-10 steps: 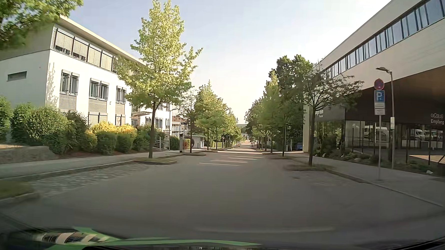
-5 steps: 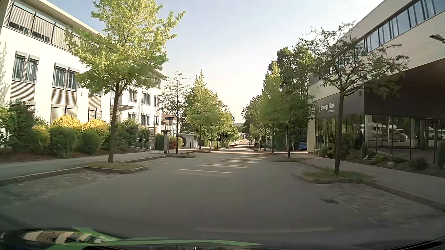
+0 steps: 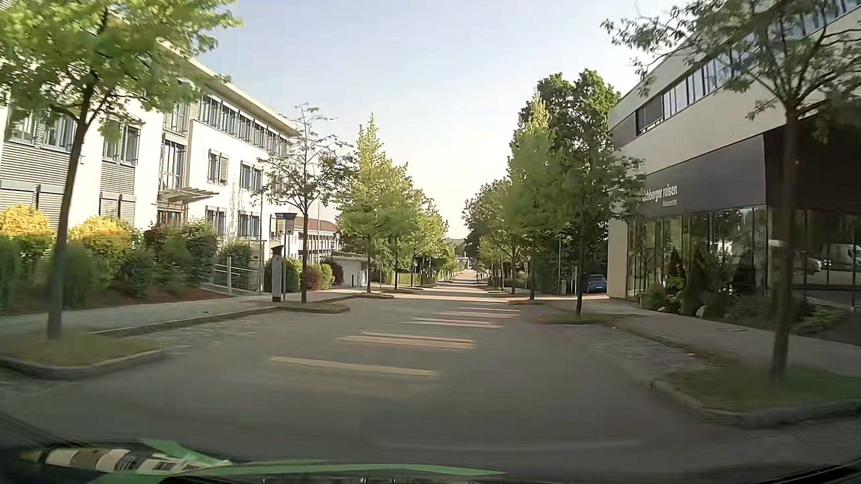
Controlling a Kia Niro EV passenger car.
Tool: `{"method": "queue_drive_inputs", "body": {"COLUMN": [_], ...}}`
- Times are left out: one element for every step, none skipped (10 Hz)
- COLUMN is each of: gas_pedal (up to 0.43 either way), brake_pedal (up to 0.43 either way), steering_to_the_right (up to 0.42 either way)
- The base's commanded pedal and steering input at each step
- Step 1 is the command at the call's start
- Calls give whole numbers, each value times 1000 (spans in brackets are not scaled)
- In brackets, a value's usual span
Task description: Follow the waypoints while adhering to traffic rules and regulations
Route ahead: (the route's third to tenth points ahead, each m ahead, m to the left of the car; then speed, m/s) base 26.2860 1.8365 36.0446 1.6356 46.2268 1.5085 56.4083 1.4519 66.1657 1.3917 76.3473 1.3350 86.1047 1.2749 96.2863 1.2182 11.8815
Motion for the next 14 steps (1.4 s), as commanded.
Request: {"method": "queue_drive_inputs", "body": {"gas_pedal": [150, 150, 150, 150, 150, 150, 138, 138, 138, 138, 138, 138, 138, 138], "brake_pedal": [0, 0, 0, 0, 0, 0, 0, 0, 0, 0, 0, 0, 0, 0], "steering_to_the_right": [2, 3, 3, 2, 2, 3, 3, 2, 2, 3, 2, 2, 3, 2]}}
